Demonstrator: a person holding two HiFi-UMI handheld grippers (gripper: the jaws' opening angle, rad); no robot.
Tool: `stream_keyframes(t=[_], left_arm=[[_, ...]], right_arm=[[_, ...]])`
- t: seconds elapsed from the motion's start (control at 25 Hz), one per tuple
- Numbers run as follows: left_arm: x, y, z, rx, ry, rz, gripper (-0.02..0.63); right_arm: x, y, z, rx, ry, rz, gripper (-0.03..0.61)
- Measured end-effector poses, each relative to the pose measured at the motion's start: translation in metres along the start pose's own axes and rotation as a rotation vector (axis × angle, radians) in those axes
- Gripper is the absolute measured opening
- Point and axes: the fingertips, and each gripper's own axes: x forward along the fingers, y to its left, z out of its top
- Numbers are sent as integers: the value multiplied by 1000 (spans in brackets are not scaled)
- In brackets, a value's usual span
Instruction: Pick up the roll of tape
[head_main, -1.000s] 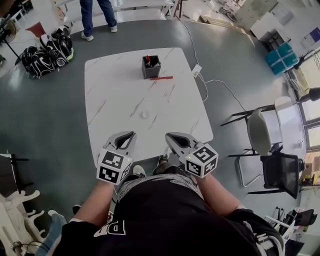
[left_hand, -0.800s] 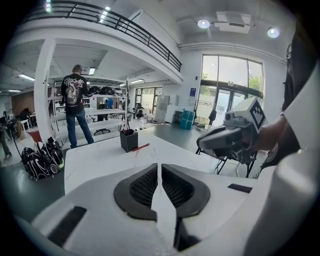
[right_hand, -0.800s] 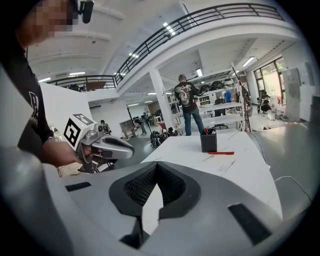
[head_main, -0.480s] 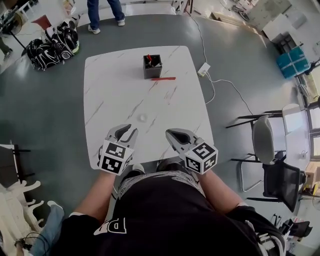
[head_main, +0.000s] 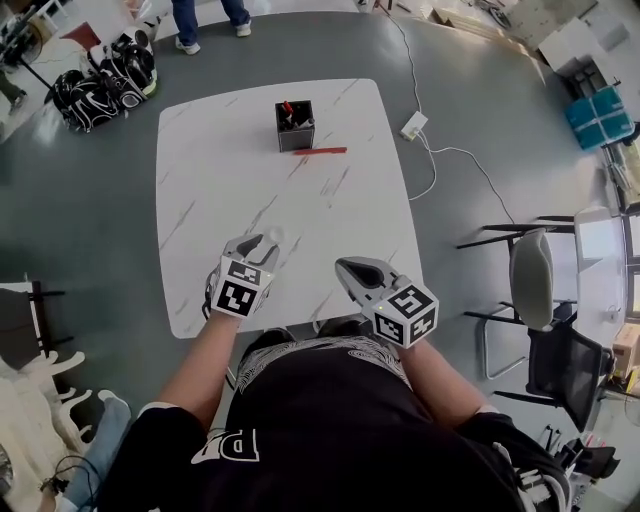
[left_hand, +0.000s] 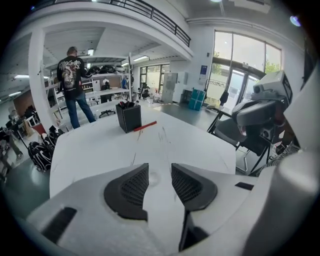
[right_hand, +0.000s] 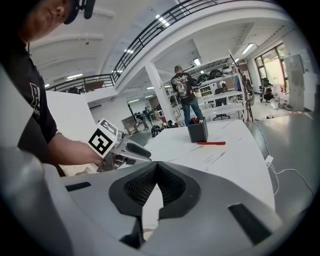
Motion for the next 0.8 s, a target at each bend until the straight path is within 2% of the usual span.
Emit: stream_keyframes(t=[0.12,0.4,0.8], left_arm=[[22,0,-11,-10,62,-7,164],[64,8,-26,-35,132,12,192],[95,11,-45,-79,224,17,216]], right_arm=[[-2,-11,-2,10,7,0,5],[-6,-27,-7,24,31,8,5],[-13,-55,-2,26,40,-12,5]])
